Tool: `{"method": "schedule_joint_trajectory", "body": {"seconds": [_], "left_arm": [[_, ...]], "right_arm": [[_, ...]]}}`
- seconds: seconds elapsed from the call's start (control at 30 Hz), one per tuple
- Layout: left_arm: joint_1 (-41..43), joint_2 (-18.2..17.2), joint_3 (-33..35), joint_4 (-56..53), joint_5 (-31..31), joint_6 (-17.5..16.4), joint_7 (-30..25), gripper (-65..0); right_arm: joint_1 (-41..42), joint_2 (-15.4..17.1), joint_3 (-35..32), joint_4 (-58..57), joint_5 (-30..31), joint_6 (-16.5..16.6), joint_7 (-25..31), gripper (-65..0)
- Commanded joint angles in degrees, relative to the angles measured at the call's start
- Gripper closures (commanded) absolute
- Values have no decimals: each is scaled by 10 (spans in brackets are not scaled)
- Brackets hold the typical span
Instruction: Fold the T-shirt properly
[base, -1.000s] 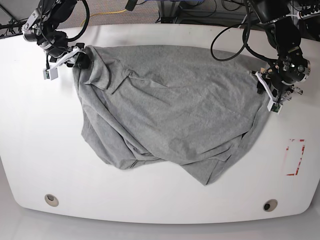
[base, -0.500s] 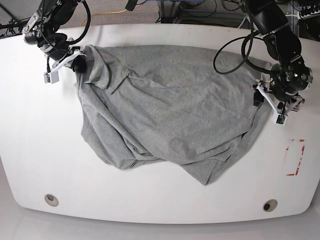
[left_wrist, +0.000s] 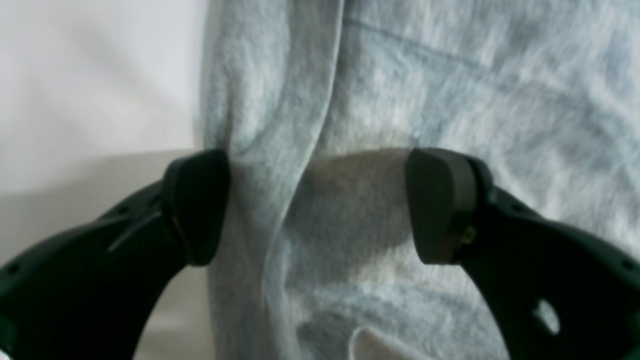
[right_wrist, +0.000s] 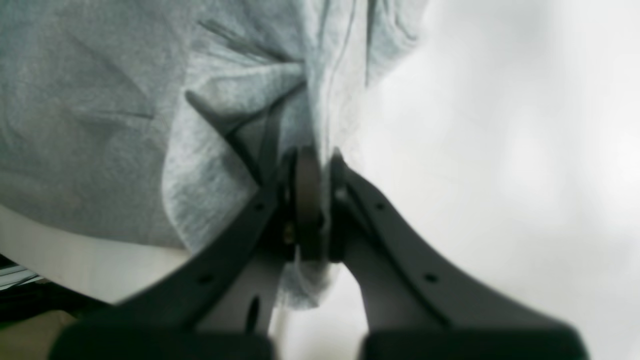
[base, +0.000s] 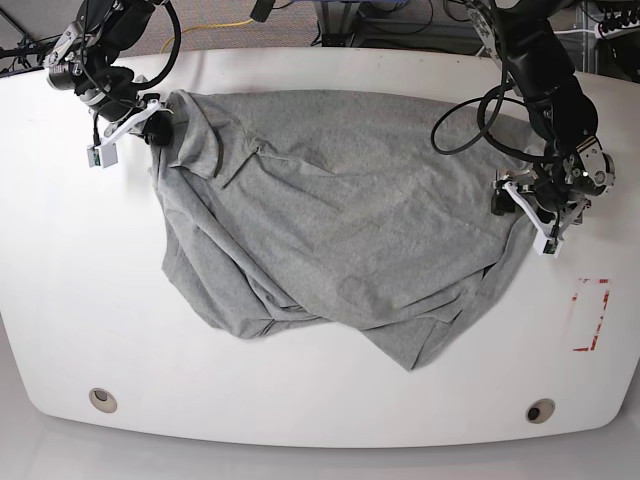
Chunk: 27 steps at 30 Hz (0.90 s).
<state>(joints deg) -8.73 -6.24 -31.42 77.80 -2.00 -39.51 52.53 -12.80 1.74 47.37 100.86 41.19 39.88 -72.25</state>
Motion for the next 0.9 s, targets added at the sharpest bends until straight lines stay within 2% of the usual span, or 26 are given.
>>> {"method": "schedule_joint_trajectory", "body": {"seconds": [0.0,0.07,0.13,0.23,0.3,0.43,0.57,0.67,0.87], "left_arm": [[-11,-12,1,-13,-2,0,-2,-518],[-11,-15,7,-32,-2,0,-3,-515],[-11,-15,8,-40,-2,0,-3,-467],[-10,-15,8,-43,-2,0,-3,-226],[-10,-15,8,-40,-2,0,-3,-13],[-6,-15,6,-11,-3,-4,-3,-1],[2,-11,8,91,-5,-5,3,0],[5,-5,15,167,-5,-5,27,0],[-30,0,52,252,-5,-5,69,0]], "right_arm": [[3,7,1,10,11,1,9,0],[3,7,1,11,11,1,9,0],[3,7,1,12,11,1,9,0],[3,16,5,12,12,1,9,0],[3,25,5,13,14,1,9,0],[5,45,7,25,16,1,9,0],[23,69,7,38,16,1,8,0],[42,93,7,51,16,1,6,0],[105,136,1,49,16,1,6,0]]}}
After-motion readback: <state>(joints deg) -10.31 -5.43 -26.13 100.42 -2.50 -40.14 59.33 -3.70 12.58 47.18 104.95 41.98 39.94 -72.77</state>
